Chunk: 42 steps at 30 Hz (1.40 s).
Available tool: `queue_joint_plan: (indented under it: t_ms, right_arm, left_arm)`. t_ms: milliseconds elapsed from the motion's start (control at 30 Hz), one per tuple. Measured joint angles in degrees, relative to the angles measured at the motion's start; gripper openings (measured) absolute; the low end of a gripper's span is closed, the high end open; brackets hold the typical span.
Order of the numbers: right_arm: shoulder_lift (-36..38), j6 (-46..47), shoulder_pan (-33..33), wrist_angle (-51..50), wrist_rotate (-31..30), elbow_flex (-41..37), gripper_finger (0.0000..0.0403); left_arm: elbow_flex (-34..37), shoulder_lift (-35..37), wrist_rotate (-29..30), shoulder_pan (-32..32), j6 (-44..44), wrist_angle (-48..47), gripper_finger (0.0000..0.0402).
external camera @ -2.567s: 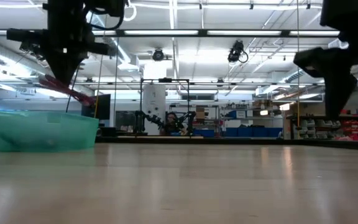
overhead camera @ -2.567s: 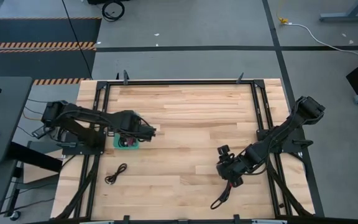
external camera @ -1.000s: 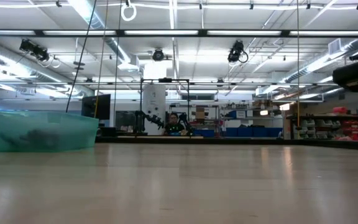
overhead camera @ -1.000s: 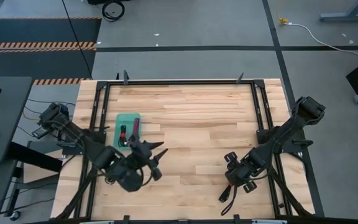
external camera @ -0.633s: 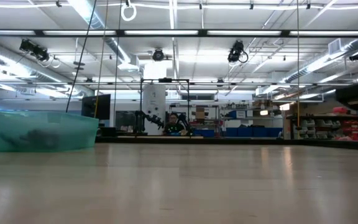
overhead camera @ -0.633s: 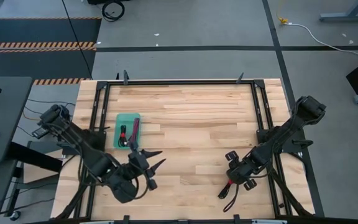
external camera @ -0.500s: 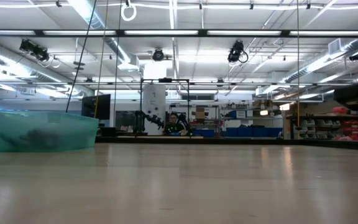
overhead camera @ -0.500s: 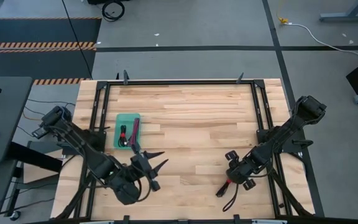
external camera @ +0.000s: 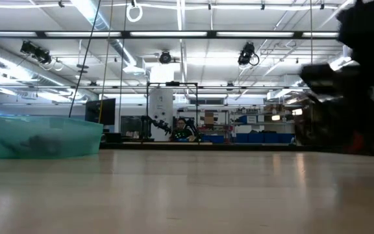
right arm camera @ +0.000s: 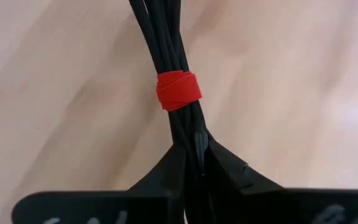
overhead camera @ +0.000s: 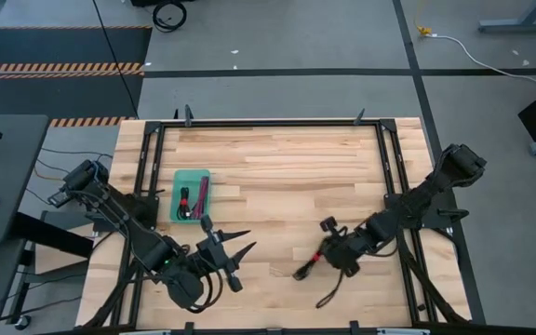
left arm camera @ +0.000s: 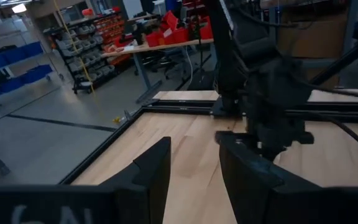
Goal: Pick and place USB-C Cables
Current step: Put the black USB cable into the green bin
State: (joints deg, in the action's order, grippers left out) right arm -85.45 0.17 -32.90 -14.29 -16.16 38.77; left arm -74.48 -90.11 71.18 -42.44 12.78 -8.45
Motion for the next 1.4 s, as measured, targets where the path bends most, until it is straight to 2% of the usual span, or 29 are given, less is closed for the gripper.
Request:
queue_joint_plan:
  t_ms: [133,367,667,833,1067,1233,1400]
  right_arm:
    - [0.0,-8.7,5.3,4.6,-1.5,3.6,0.0046]
    - [0.1,-23.7,16.7,12.5,3.4,9.7,0.0046]
    - [0.1,-26.9,28.5,16.4,14.7,16.3,0.0046]
    - [0.2,-26.9,30.1,20.5,19.3,17.4,0.0046]
    - [0.2,-24.0,28.3,23.0,26.6,17.4,0.0046]
    - [0.2,-24.0,26.6,21.5,24.2,17.4,0.0046]
    - [0.2,-23.9,26.1,15.9,20.4,17.4,0.0046]
  left_arm:
    - [0.0,0.0,0.0,0.0,0.0,0.2,0.0144]
    - [0.0,0.0,0.0,-0.9,0.0,0.4,0.0144]
    - [0.0,0.0,0.6,-0.1,0.7,0.1,0.0144]
    - [0.0,0.0,0.6,2.3,3.0,-0.2,0.0144]
    - [0.0,-1.7,-1.4,6.7,4.6,-0.5,0.0144]
    - [0.1,-3.0,-2.1,8.1,3.6,-1.0,0.0144]
    - [0.1,-3.1,-1.9,6.8,-0.2,-0.9,0.0144]
